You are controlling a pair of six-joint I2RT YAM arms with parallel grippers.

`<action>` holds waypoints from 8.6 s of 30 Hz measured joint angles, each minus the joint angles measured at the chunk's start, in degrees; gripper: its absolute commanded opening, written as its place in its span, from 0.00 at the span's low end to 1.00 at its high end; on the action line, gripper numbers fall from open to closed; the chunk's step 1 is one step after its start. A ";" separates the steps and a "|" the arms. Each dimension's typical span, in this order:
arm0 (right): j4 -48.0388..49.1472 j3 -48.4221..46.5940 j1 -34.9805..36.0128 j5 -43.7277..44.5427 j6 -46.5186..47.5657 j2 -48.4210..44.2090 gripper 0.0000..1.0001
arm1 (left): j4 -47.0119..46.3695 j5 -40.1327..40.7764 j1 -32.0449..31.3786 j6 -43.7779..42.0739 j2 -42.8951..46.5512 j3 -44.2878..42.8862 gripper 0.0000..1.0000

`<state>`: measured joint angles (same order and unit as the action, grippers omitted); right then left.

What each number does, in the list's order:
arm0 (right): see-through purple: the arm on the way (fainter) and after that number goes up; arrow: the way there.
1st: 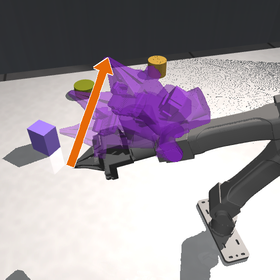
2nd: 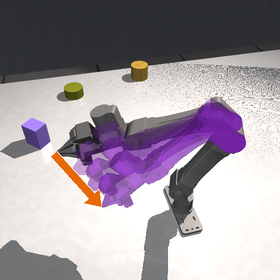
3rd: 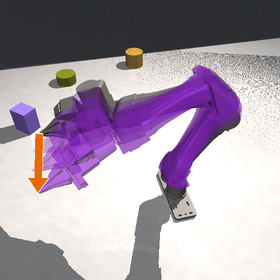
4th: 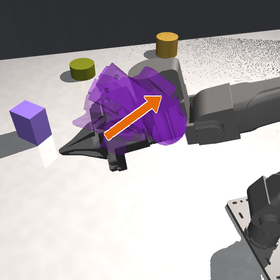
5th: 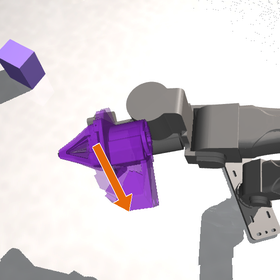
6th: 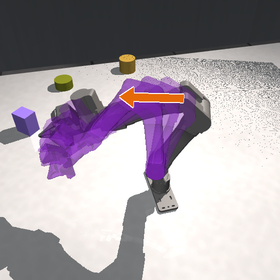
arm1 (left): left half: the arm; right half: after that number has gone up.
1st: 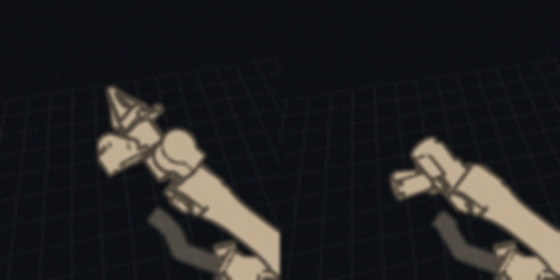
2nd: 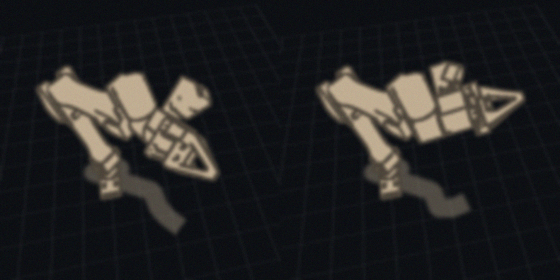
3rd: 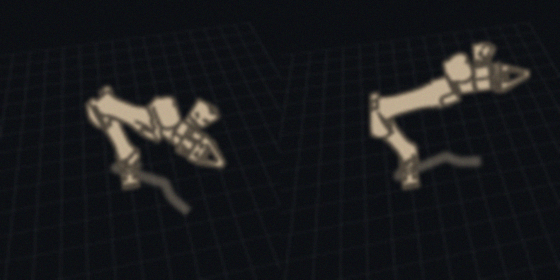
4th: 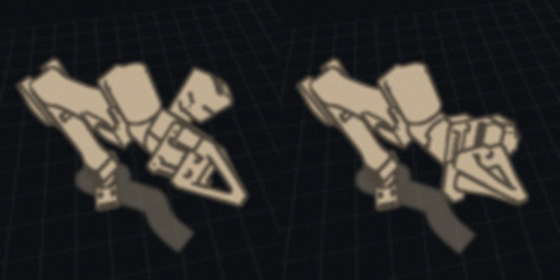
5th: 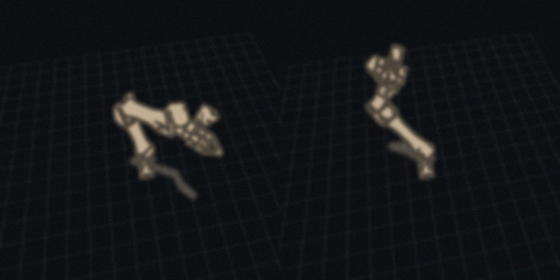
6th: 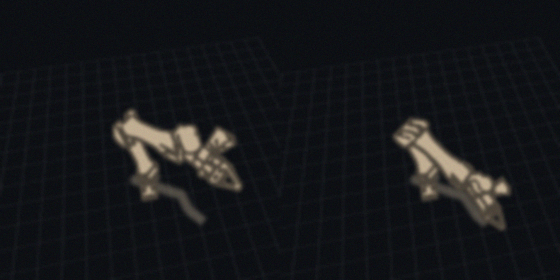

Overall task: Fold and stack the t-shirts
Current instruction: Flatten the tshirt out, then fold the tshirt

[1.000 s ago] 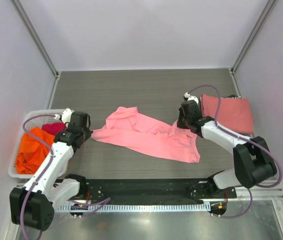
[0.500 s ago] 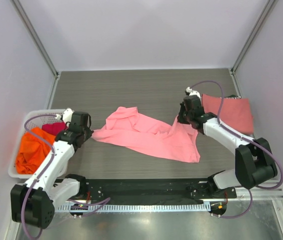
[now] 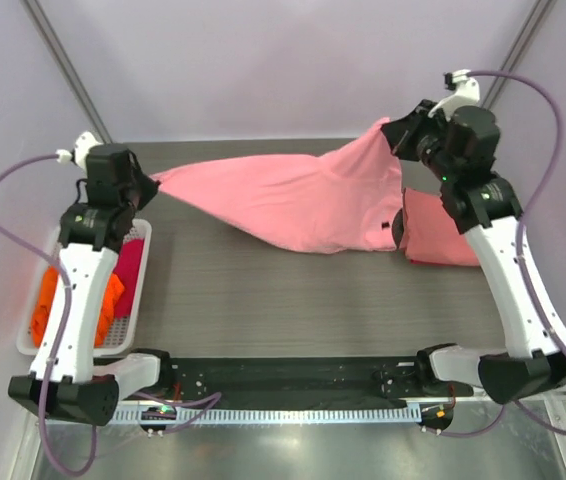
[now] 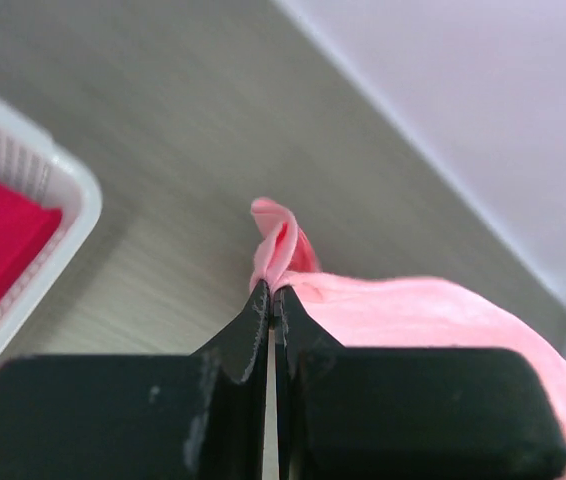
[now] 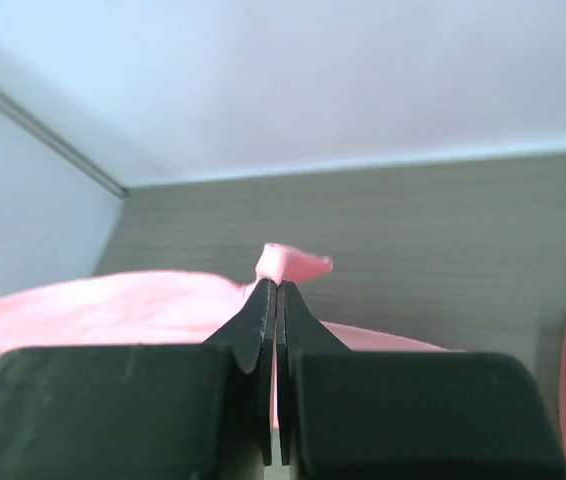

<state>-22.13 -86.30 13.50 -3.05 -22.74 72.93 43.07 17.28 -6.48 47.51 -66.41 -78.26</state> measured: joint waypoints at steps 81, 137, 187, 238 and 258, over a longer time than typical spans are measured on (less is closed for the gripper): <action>6.58 44.54 -15.43 -25.70 -13.09 -46.77 0.01 | -15.76 -22.58 15.93 -0.31 16.94 40.50 0.00; -1.40 36.15 -15.43 -16.02 0.00 -9.81 0.01 | -13.90 -13.88 10.60 3.32 2.34 41.16 0.00; -15.61 61.61 -13.84 7.72 -23.39 -22.64 0.54 | -1.60 -6.91 -4.15 14.01 21.99 48.11 0.70; -7.04 60.08 -13.64 12.35 -25.62 -21.97 0.01 | -11.37 5.33 -7.50 24.13 8.55 50.80 0.00; -16.20 55.36 -13.60 12.15 -23.96 -28.15 0.01 | -2.01 3.39 -7.54 20.44 17.38 45.88 0.00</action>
<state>-38.33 -30.94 -0.10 9.10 -46.70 44.77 41.06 20.67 -14.02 67.94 -49.04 -32.38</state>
